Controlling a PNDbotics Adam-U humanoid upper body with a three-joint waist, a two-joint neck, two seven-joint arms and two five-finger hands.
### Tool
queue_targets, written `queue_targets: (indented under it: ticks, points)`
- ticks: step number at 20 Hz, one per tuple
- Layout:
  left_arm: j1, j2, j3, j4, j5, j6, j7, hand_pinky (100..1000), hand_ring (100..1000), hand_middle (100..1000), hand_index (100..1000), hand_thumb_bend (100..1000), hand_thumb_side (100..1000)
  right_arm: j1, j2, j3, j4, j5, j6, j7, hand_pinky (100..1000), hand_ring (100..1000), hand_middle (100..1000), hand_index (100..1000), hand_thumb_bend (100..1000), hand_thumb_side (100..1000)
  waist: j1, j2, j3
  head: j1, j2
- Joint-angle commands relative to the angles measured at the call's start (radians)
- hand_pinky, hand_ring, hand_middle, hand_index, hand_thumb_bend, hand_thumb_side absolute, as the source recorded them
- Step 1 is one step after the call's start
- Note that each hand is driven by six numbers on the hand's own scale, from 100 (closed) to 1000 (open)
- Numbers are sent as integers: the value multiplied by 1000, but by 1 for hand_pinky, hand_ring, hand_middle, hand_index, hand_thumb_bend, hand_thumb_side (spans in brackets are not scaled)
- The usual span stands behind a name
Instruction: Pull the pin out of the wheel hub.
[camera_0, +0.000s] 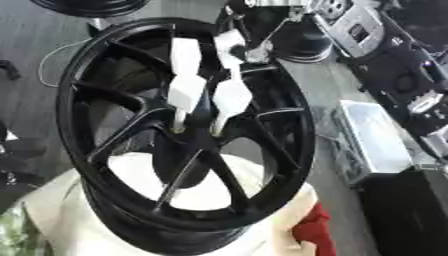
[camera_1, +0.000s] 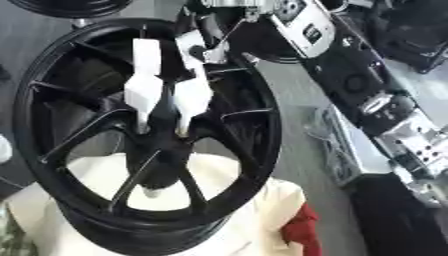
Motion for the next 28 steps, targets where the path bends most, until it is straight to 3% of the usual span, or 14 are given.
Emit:
queue_targets:
  ticks: [1,8,16,23,28]
  points:
    - [-5,24,0,-12,-1,-2,-5,821,1000,925,767,127,905,-18,-45,-33,-27,-18,-151,166,604,417,276,467,103,181,13,-23,-5,-2,6]
    - [-3,23,-1,-12,0,-3,-8,822,1000,926,767,124,901,-22,-61,-92,-45,-51,-116,155,603,410,270,459,134,187,18,-25,-9,-13,6]
    - [-1,23,0,-13,9,-1,-8,822,1000,927,766,124,896,-4,-106,-178,8,-56,-72,57,601,401,265,456,138,158,22,-30,-15,-29,6]
    - [6,27,5,-13,3,-5,-4,823,1000,929,766,123,899,64,-184,-287,53,-63,-35,-75,601,392,261,455,169,114,22,-27,-28,-26,6]
    - [10,31,13,-15,3,-9,2,823,1000,929,766,121,894,164,-272,-370,78,-67,-12,-181,604,392,261,455,220,114,23,-21,-44,-15,6]
